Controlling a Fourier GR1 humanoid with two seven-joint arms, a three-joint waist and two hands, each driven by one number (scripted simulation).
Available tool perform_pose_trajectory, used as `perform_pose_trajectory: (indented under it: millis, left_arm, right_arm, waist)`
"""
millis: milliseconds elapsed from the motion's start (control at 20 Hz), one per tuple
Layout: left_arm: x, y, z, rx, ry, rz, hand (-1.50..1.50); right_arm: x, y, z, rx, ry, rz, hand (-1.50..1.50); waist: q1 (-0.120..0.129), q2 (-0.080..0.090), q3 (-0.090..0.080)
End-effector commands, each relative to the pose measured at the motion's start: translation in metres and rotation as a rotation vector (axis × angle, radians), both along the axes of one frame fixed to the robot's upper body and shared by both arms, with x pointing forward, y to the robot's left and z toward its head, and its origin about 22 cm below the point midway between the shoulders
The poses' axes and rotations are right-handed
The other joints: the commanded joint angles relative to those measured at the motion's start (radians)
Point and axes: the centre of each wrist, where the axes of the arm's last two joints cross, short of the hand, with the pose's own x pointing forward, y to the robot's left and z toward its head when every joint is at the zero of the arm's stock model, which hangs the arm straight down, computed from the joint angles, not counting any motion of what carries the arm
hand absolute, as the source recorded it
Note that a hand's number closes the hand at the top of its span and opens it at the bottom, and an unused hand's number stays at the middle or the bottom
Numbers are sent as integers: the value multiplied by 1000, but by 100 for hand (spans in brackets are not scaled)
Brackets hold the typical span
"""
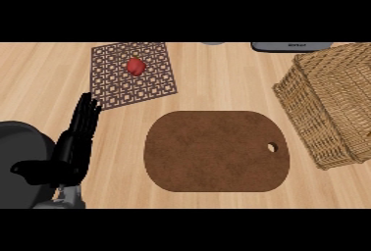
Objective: Pick the croissant from the cutting board and place it in the basket
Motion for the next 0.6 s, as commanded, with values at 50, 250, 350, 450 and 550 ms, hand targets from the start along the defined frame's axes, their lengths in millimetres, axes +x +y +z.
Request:
perform_pose_trajectory:
  millis: [50, 250, 350, 450, 550]
  left_arm:
    - [-7, -1, 1, 7, 8, 6, 0]
    - [-10, 9, 5, 1, 12, 8, 0]
    - [-13, -4, -14, -5, 1, -11, 0]
    - [-2, 19, 6, 4, 7, 8, 0]
    - [9, -9, -16, -2, 1, -6, 0]
  right_arm:
    - [18, -13, -20, 10, 36, 3, 150]
    - [28, -14, -34, 37, 36, 13, 150]
    - [36, -31, -25, 31, 26, -5, 150]
    - [40, -33, -36, 70, 25, 1, 150]
    - [36, -35, -42, 80, 55, 7, 150]
  waist:
    - [-3, -1, 0]
    - [-5, -1, 0]
    - [-1, 0, 0]
    - [0, 0, 0]
    - [-7, 1, 0]
